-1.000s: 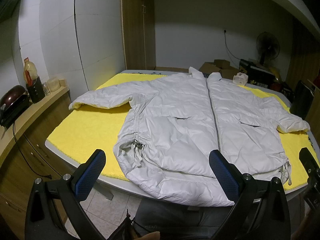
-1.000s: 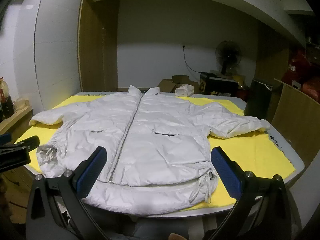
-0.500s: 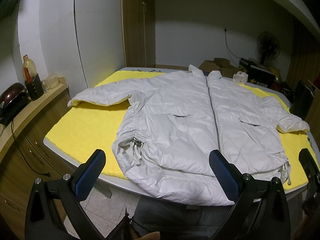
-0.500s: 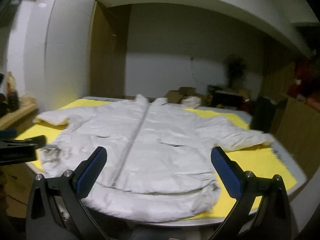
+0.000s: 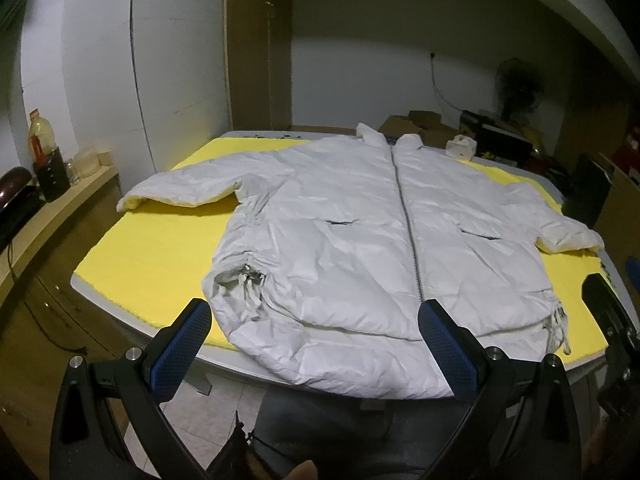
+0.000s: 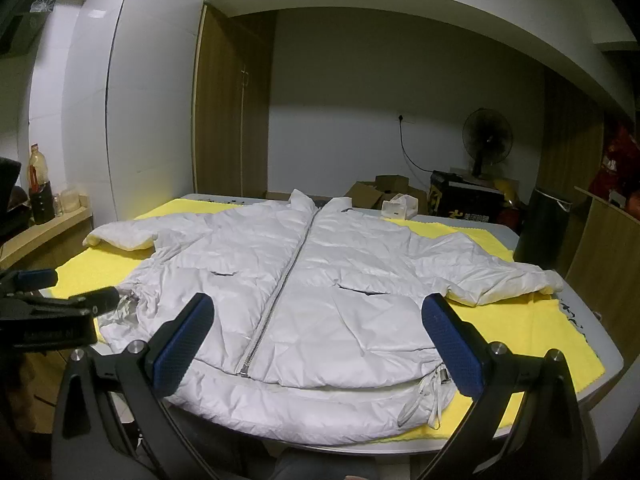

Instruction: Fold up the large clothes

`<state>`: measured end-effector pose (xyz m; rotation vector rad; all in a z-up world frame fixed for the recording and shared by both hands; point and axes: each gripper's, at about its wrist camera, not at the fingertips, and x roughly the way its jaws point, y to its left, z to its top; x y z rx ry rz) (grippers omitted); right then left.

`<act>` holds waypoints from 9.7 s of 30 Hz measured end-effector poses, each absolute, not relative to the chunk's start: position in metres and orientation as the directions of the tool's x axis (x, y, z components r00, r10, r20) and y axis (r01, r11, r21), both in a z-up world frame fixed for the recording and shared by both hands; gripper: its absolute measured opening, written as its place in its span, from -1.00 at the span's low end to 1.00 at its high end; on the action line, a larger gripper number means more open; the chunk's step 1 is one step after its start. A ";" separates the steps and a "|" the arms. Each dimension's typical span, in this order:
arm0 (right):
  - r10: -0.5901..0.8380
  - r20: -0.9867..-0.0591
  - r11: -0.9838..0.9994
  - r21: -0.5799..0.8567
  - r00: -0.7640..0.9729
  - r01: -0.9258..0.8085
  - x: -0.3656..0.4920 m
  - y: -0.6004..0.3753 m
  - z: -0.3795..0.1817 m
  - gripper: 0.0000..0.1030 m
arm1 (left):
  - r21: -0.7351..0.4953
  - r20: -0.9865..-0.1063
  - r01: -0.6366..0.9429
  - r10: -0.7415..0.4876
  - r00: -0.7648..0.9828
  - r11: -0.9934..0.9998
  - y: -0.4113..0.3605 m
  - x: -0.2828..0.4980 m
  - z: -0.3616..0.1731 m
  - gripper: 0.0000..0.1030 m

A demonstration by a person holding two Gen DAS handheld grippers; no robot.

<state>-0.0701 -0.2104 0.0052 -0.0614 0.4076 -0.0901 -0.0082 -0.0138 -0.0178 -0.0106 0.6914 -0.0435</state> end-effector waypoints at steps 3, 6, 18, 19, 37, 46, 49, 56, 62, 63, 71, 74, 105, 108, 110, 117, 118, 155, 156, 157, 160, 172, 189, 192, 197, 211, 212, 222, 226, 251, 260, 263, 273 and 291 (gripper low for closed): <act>-0.095 -0.394 0.995 -0.075 0.914 0.071 -0.071 -0.211 0.006 1.00 | -0.031 -0.629 0.041 -0.052 0.776 0.999 -0.013 -0.012 -0.015 0.99; -0.098 -0.392 0.994 -0.074 0.915 0.075 -0.071 -0.212 0.006 1.00 | -0.056 -0.642 0.048 -0.072 0.764 0.997 -0.010 -0.015 -0.019 1.00; -0.091 -0.384 0.995 -0.069 0.919 0.070 -0.072 -0.212 0.009 1.00 | -0.063 -0.679 0.020 -0.058 0.732 0.998 0.001 -0.016 -0.031 0.99; -0.090 -0.385 0.995 -0.068 0.919 0.069 -0.071 -0.212 0.009 1.00 | -0.057 -0.682 0.015 -0.050 0.729 0.998 0.001 -0.014 -0.032 1.00; 0.046 -0.524 0.998 -0.018 0.851 -0.065 -0.040 -0.192 -0.023 1.00 | -0.048 -0.678 -0.054 0.007 0.735 0.997 0.021 -0.002 -0.032 0.99; 0.048 -0.511 0.999 0.008 0.858 -0.051 -0.034 -0.192 -0.023 1.00 | -0.109 -0.702 -0.065 -0.031 0.712 0.992 0.040 0.014 -0.042 0.99; 0.061 -0.532 0.998 0.005 0.845 -0.068 -0.026 -0.189 -0.027 1.00 | -0.240 -0.731 0.000 -0.181 0.658 0.971 0.059 0.038 -0.048 0.99; 0.062 -0.565 0.995 -0.030 0.823 -0.095 0.002 -0.186 -0.033 1.00 | -0.526 -0.671 -0.119 -0.325 0.666 0.842 0.187 0.136 -0.050 0.99; 0.022 -0.592 0.996 -0.060 0.806 -0.072 0.037 -0.195 -0.036 1.00 | -0.759 -0.607 -0.328 -0.429 0.669 0.562 0.316 0.240 -0.109 0.99; 0.015 -0.597 0.996 -0.065 0.802 -0.067 0.043 -0.196 -0.037 1.00 | -0.766 -0.607 -0.346 -0.434 0.666 0.541 0.329 0.254 -0.120 0.98; -0.034 -0.624 0.995 -0.093 0.781 -0.031 0.071 -0.202 -0.040 1.00 | -0.829 -0.542 -0.368 -0.443 0.714 0.422 0.379 0.329 -0.162 0.98; -0.043 -0.635 0.995 -0.100 0.771 -0.026 0.077 -0.203 -0.044 1.00 | -0.836 -0.531 -0.370 -0.426 0.732 0.406 0.392 0.344 -0.167 0.98; 0.086 -0.774 0.984 -0.032 0.627 -0.174 0.226 -0.118 -0.047 1.00 | -0.784 -0.569 -0.325 -0.401 0.718 0.530 0.458 0.424 -0.196 -0.93; 0.053 -0.773 0.985 -0.065 0.632 -0.162 0.233 -0.115 -0.048 1.00 | -0.780 -0.551 -0.293 -0.385 0.740 0.553 0.459 0.422 -0.181 -0.94; 0.039 -0.776 0.984 -0.080 0.630 -0.160 0.244 -0.112 -0.049 1.00 | -0.767 -0.548 -0.276 -0.367 0.752 0.580 0.458 0.421 -0.171 -0.94; -0.013 -0.758 0.981 -0.134 0.652 -0.137 0.311 -0.090 -0.048 1.00 | -0.690 -0.503 -0.176 -0.290 0.814 0.702 0.446 0.394 -0.120 -0.94; -0.022 -0.760 0.981 -0.143 0.649 -0.134 0.322 -0.087 -0.050 1.00 | -0.676 -0.495 -0.163 -0.279 0.823 0.719 0.443 0.390 -0.113 -0.94; -0.059 -0.826 0.996 -0.083 0.561 -0.018 0.382 -0.138 -0.098 0.99 | -0.122 -0.446 0.070 -0.118 0.887 0.990 0.167 0.392 0.037 -0.93; -0.062 -0.819 0.998 -0.067 0.570 0.011 0.371 -0.162 -0.093 0.99 | -0.137 -0.468 0.124 -0.174 0.867 0.983 0.147 0.397 0.033 -0.93; -0.069 -0.809 0.998 -0.056 0.584 0.042 0.359 -0.184 -0.085 0.99 | -0.144 -0.493 0.153 -0.205 0.846 0.978 0.125 0.402 0.027 -0.93; -0.116 -0.773 0.988 -0.028 0.624 0.150 0.315 -0.248 -0.062 0.99 | -0.157 -0.579 0.252 -0.296 0.760 0.955 0.050 0.419 -0.004 -0.93; -0.232 -0.712 0.935 0.025 0.663 0.353 0.209 -0.390 -0.023 1.00 | -0.097 -0.776 0.437 -0.343 0.529 0.894 -0.126 0.414 -0.152 -0.77; -0.203 -0.573 0.959 0.049 0.794 0.281 0.221 -0.339 0.033 1.00 | -0.157 -0.592 0.460 -0.456 0.664 0.874 -0.056 0.326 -0.058 1.00; -0.146 -0.607 0.982 0.007 0.781 0.190 0.248 -0.296 0.022 1.00 | -0.212 -0.534 0.311 -0.376 0.757 0.926 0.031 0.300 -0.035 0.99; -0.179 -0.676 0.977 -0.208 0.715 0.049 0.319 -0.186 -0.038 0.99 | -0.384 -0.512 0.110 -0.310 0.801 0.917 0.138 0.264 -0.037 1.00; -0.413 -0.696 0.877 -0.477 0.587 0.050 0.412 -0.123 -0.118 -0.60 | -0.553 -0.552 -0.043 -0.327 0.767 0.832 0.223 0.213 -0.080 1.00; -0.388 -0.708 0.893 -0.447 0.590 0.051 0.410 -0.131 -0.115 -0.62 | -0.554 -0.550 -0.038 -0.332 0.767 0.832 0.220 0.216 -0.081 1.00; -0.001 -0.719 0.942 0.233 0.695 0.243 0.354 -0.290 -0.061 -0.71 | -0.578 -0.527 0.013 -0.386 0.757 0.816 0.199 0.225 -0.087 0.99; 0.194 -0.722 0.819 0.493 0.664 0.296 0.351 -0.360 -0.115 -0.59 | -0.588 -0.527 0.014 -0.396 0.752 0.808 0.191 0.229 -0.088 1.00; 0.258 -0.689 0.820 0.527 0.677 0.224 0.309 -0.380 -0.094 0.17 | -0.553 -0.553 0.229 -0.558 0.619 0.801 0.059 0.257 -0.015 1.00; -0.123 -0.651 0.811 0.369 0.749 0.454 0.147 -0.511 -0.053 0.65 | -0.589 -0.597 0.386 -0.705 0.383 0.710 -0.184 0.364 -0.040 0.99; -0.129 -0.678 0.742 0.419 0.724 0.524 0.111 -0.559 -0.068 0.65 | -0.613 -0.662 0.350 -0.702 0.261 0.708 -0.247 0.403 -0.084 0.99; -0.195 -0.678 0.622 0.473 0.708 0.624 0.030 -0.657 -0.088 0.65 | -0.618 -0.666 0.371 -0.713 0.221 0.693 -0.321 0.437 -0.141 0.99; -0.066 -0.635 0.212 0.745 0.770 0.633 0.107 -0.779 -0.159 -0.34 | -0.556 -0.697 0.442 -0.684 0.213 0.704 -0.334 0.441 -0.157 0.99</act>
